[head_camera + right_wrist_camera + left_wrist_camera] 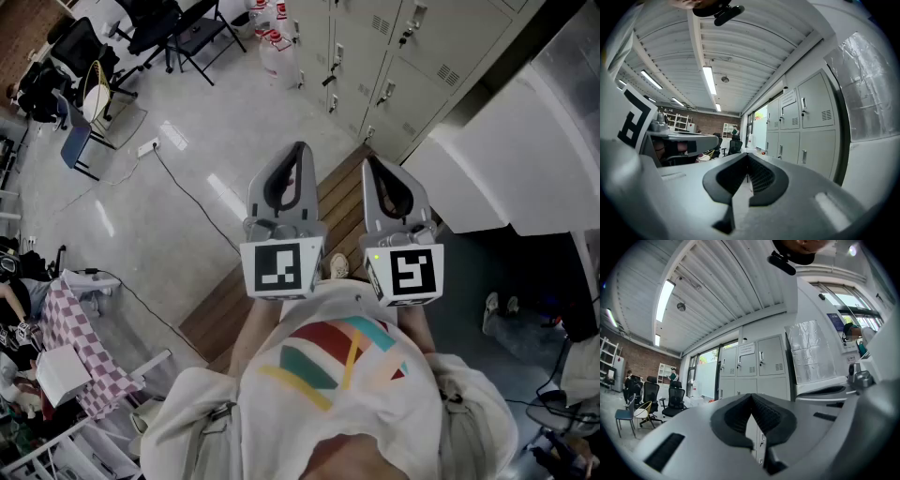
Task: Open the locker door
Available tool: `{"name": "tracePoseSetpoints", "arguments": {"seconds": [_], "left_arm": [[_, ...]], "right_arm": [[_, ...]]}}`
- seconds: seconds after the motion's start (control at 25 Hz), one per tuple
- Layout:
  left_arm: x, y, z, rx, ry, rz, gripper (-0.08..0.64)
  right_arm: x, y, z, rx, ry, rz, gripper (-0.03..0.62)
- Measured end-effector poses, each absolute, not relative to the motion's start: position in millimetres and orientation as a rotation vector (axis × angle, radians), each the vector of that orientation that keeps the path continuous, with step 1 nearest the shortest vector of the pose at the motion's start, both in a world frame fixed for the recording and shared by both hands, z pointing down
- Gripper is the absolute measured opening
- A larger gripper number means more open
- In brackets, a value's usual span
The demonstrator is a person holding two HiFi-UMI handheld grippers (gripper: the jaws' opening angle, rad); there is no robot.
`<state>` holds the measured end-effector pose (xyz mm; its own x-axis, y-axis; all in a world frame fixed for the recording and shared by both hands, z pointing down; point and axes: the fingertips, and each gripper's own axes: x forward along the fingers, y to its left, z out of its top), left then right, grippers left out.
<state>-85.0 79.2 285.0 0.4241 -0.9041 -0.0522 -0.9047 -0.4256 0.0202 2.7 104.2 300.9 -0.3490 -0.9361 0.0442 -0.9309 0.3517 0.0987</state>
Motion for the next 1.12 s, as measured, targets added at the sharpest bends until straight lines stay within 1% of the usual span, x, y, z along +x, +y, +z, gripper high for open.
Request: {"name": "tracePoseSetpoints", "arguments": {"seconds": [0.36,0.8,1.12], "left_arm": [[-101,62,318,-2.634,1.809,0.091,0.015],[-94,48,286,-2.52,1.828,0.155,0.015],[-82,22,289,-2.508,1.861,0.196,0.015]], "right_arm": [[19,92,330,1.708,-2.502,-0.029,0.005],[48,89,321,1.683,-2.631,-0.043,0.005],[74,71,330,1.678,-2.619,-0.025,0.005]]}}
